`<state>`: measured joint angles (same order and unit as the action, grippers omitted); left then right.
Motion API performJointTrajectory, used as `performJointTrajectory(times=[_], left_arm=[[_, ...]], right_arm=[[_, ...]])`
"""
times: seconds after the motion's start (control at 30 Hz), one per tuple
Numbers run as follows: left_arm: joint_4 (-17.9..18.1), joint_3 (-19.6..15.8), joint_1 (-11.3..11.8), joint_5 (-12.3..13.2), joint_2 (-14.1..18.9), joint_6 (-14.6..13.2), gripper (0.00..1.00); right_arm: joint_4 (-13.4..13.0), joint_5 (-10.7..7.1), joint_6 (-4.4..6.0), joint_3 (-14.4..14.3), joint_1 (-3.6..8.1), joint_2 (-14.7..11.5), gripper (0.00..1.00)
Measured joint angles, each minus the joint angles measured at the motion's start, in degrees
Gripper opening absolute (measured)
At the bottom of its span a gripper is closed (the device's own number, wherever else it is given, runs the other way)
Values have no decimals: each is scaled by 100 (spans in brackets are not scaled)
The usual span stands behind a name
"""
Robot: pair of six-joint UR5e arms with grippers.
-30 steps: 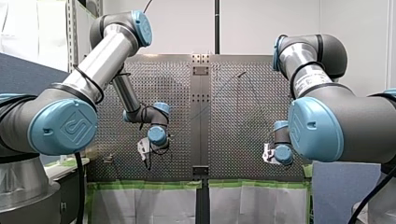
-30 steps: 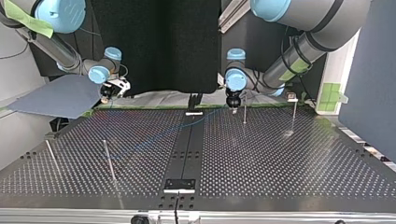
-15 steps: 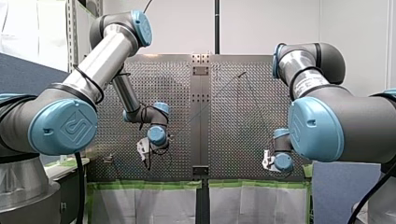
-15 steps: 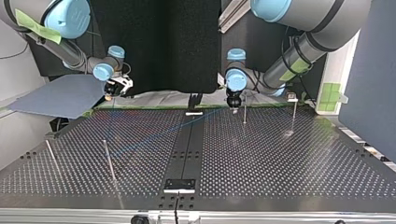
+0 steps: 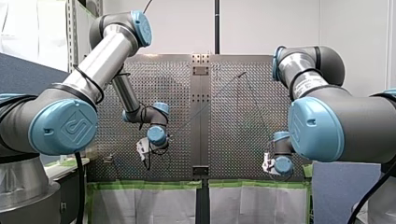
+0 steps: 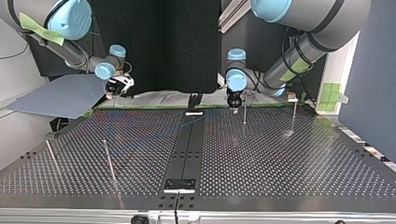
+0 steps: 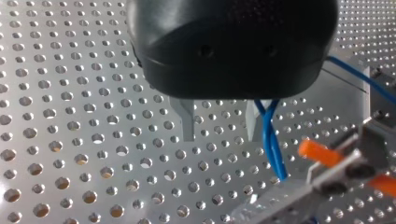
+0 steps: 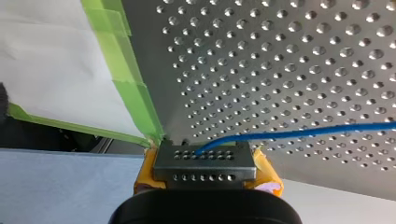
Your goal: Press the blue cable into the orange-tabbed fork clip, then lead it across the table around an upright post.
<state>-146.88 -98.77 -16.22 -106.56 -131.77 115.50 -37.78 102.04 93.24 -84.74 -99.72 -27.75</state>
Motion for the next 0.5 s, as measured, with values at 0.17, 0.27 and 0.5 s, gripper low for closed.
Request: performJointTrajectory(times=[0.17,0.27,0.5], left_arm=[[0,0,1,0,0,0,56],[0,0,2,0,0,0,56],[0,1,2,2,0,-2,56]], right_arm=[[10,2,-2,20,10,72,0],[3,5,14,24,16,83,0],[-6,13,51,25,18,107,0]])
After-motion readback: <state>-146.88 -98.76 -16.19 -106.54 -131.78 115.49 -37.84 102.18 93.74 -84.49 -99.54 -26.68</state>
